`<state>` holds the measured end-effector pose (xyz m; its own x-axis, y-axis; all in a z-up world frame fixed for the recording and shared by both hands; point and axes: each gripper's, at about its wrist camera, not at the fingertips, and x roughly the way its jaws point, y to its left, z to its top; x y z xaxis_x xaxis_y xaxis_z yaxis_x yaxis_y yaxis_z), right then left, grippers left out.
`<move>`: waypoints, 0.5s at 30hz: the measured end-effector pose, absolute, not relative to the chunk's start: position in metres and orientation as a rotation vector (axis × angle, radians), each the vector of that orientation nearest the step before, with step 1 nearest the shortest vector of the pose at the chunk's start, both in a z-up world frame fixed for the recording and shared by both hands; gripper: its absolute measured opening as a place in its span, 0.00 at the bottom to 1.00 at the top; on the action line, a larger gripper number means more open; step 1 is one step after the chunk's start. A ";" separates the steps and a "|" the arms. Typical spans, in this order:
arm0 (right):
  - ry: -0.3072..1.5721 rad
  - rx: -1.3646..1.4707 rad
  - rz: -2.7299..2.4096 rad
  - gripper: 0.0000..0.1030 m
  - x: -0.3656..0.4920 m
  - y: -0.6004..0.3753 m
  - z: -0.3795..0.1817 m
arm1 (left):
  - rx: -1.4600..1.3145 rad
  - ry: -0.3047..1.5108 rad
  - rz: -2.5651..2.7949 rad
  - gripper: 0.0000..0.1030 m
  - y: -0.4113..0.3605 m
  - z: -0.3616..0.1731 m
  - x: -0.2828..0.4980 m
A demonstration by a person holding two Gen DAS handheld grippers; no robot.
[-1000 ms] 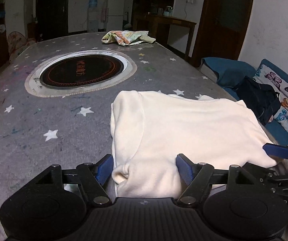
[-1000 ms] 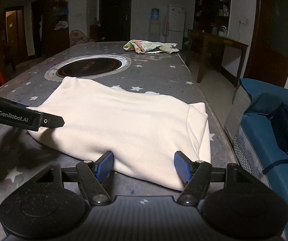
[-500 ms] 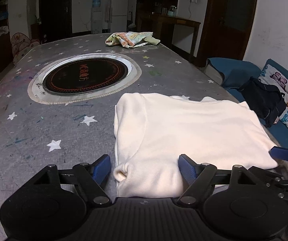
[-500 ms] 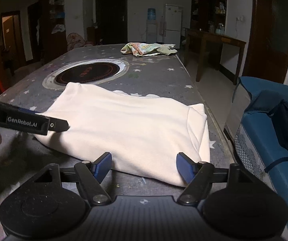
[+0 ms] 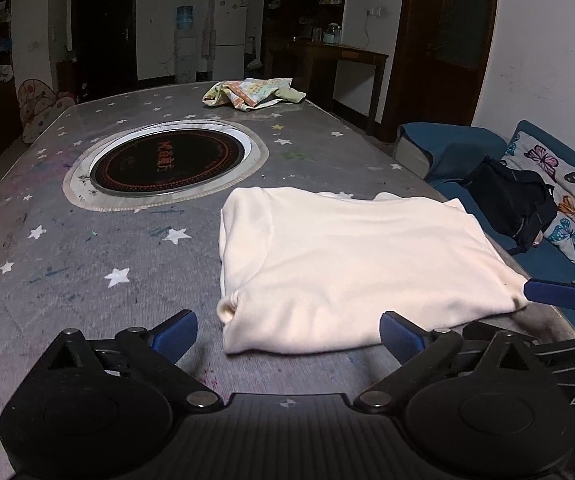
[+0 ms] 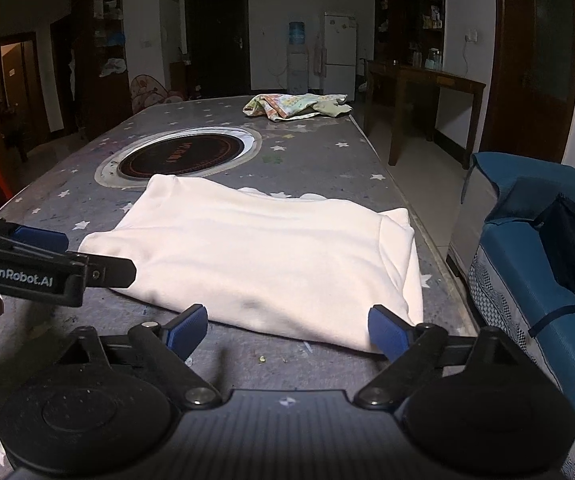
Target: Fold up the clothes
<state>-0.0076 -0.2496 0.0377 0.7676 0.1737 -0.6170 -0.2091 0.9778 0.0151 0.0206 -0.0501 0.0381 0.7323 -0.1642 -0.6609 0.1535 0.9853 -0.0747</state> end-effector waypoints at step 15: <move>0.658 -0.063 0.207 0.95 -0.027 -0.242 0.040 | -0.038 0.749 -0.158 1.00 -0.044 0.035 -0.006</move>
